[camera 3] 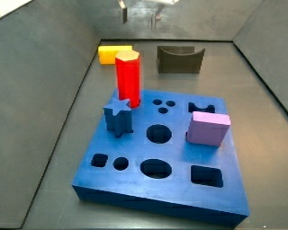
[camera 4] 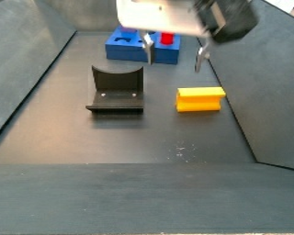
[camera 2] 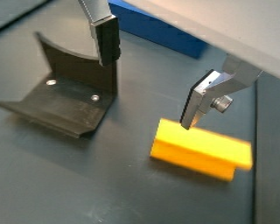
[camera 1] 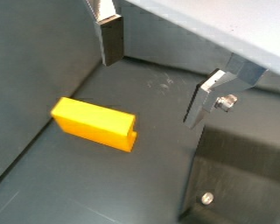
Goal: Pick up the arch object. Move up. Place the arch object on the fixture. Regrasp the arch object. Rotate the arch object. Move to above the board. Insert the arch object.
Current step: Pick up the arch object.
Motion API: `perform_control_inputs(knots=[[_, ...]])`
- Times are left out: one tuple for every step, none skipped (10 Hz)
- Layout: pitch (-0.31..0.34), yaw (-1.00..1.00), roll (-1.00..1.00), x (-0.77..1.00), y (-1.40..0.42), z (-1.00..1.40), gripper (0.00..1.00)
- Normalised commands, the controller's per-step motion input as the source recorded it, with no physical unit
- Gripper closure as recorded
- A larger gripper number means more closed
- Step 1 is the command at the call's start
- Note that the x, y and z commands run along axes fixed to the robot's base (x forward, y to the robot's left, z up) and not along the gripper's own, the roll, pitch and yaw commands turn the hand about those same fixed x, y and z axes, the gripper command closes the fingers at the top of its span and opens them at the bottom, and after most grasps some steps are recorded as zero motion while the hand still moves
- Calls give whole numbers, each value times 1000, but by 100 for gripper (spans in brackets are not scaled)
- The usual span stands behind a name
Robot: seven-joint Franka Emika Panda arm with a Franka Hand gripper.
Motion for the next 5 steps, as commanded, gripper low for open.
perform_control_inputs(knots=[[-71, -937, 0, -166, 0, -303, 0], [-33, -903, 0, -289, 17, -406, 0], [-53, -886, 0, -306, 14, -597, 0], [-100, -926, -36, -206, 0, -871, 0], [-80, -966, -29, -160, 0, -917, 0]])
